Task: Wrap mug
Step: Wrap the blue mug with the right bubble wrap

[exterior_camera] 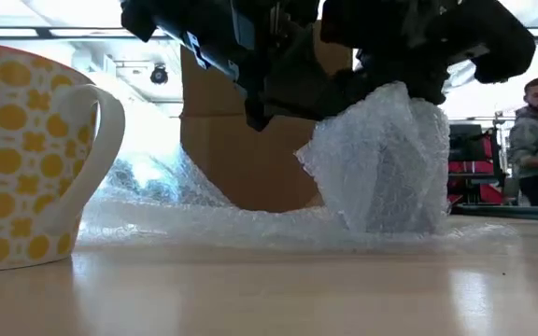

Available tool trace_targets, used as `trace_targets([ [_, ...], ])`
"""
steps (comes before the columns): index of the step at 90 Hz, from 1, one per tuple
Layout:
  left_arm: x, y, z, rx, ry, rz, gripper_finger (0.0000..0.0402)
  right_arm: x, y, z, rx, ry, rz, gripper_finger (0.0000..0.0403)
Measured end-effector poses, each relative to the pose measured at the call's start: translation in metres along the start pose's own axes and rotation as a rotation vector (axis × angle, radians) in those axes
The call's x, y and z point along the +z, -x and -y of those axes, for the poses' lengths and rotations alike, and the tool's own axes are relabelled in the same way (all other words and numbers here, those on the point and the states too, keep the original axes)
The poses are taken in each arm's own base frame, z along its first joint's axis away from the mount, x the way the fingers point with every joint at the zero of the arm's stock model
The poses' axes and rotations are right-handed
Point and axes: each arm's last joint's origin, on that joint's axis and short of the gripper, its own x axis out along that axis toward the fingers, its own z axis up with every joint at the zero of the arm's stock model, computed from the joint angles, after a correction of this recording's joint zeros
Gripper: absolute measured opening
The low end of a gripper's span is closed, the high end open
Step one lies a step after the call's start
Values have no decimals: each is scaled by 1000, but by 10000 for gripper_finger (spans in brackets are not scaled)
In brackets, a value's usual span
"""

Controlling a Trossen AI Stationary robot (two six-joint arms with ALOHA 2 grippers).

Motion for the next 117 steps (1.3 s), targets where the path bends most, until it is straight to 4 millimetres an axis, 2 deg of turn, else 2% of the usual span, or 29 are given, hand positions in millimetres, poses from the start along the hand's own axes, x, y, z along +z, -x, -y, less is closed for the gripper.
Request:
trace_targets([
  [12, 0, 0, 0, 0, 0, 0, 0, 6, 36, -1, 54, 2, 110, 0],
  [20, 0, 0, 0, 0, 0, -1, 0, 10, 46, -5, 139, 9, 180, 0],
  [34, 0, 0, 0, 0, 0, 0, 0, 11, 31, -11, 171, 16, 197, 0],
  [44, 0, 0, 0, -3, 0, -3, 0, 5, 6, -12, 175, 4, 117, 0],
  [58, 0, 0, 0, -2, 0, -3, 0, 0, -16, -10, 90, 7, 25, 0],
  [90, 0, 0, 0, -14, 1, -4, 0, -8, -42, -4, 68, 4, -19, 0],
  [103, 0, 0, 1, -17, 1, -3, 0, -8, -37, -4, 63, 1, -8, 0],
  [117, 0, 0, 0, -18, 1, 0, 0, -5, -9, -3, 79, -34, 46, 0],
])
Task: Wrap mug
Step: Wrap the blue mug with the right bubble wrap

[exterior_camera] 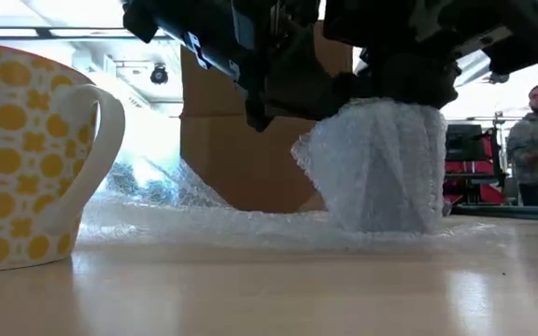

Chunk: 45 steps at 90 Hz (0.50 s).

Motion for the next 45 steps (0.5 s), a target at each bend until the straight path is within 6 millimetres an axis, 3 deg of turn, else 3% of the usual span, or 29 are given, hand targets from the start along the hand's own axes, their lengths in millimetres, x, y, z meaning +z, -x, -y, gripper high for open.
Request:
trace_targets([
  [24, 0, 0, 0, -4, 0, -1, 0, 4, 61, 1, -92, 17, 81, 0],
  [33, 0, 0, 0, -4, 0, 0, 0, -1, 61, 8, -152, -10, 33, 0],
  [45, 0, 0, 0, -3, 0, 1, 0, -7, 36, 8, -134, -20, -72, 0],
])
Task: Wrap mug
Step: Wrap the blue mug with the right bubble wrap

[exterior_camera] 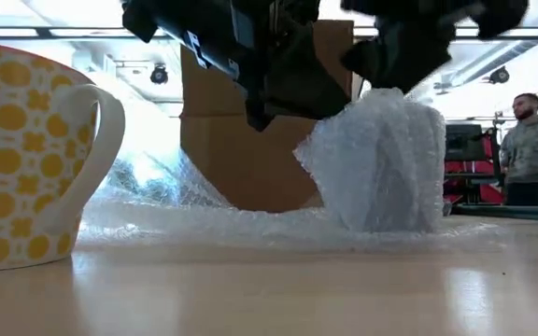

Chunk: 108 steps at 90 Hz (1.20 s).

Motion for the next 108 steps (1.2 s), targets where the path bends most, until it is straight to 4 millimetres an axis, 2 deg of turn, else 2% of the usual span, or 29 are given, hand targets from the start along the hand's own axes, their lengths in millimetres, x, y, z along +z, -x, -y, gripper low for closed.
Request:
trace_targets([
  [22, 0, 0, 0, 0, 0, 2, 0, 1, -39, -5, 17, 25, -90, 0],
  [38, 0, 0, 0, 1, 0, 0, 0, 4, -46, -6, 42, 35, -64, 0],
  [53, 0, 0, 0, -1, 1, 4, 0, 9, -23, -5, 58, 59, -78, 0],
  [68, 0, 0, 0, 1, 0, -1, 0, 14, 21, -3, 60, 26, -12, 0],
  [77, 0, 0, 0, 1, 0, -1, 0, 12, 38, -3, 58, -35, 30, 0],
  [91, 0, 0, 0, 0, 0, 0, 0, 7, 34, -5, 56, -76, 22, 2],
  [108, 0, 0, 0, 0, 0, 0, 0, 6, 3, -10, 55, -47, 1, 46],
])
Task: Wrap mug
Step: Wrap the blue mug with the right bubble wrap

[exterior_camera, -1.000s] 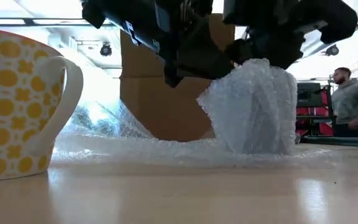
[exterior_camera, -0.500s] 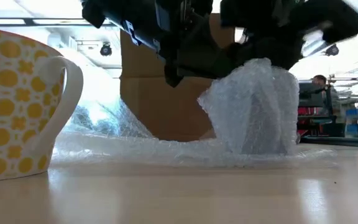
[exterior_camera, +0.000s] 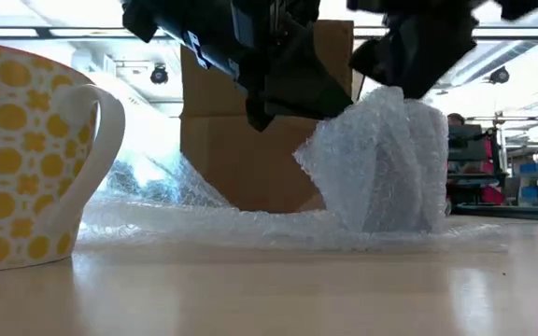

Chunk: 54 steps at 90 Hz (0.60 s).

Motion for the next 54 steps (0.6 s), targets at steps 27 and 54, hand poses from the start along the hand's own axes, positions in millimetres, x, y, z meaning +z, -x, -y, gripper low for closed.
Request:
trace_targets([
  [27, 0, 0, 0, 0, 0, 4, 0, -3, -57, 2, -9, 29, -96, 92],
  [54, 0, 0, 0, 0, 0, 1, 0, 3, -14, 3, -6, 61, -18, 50],
])
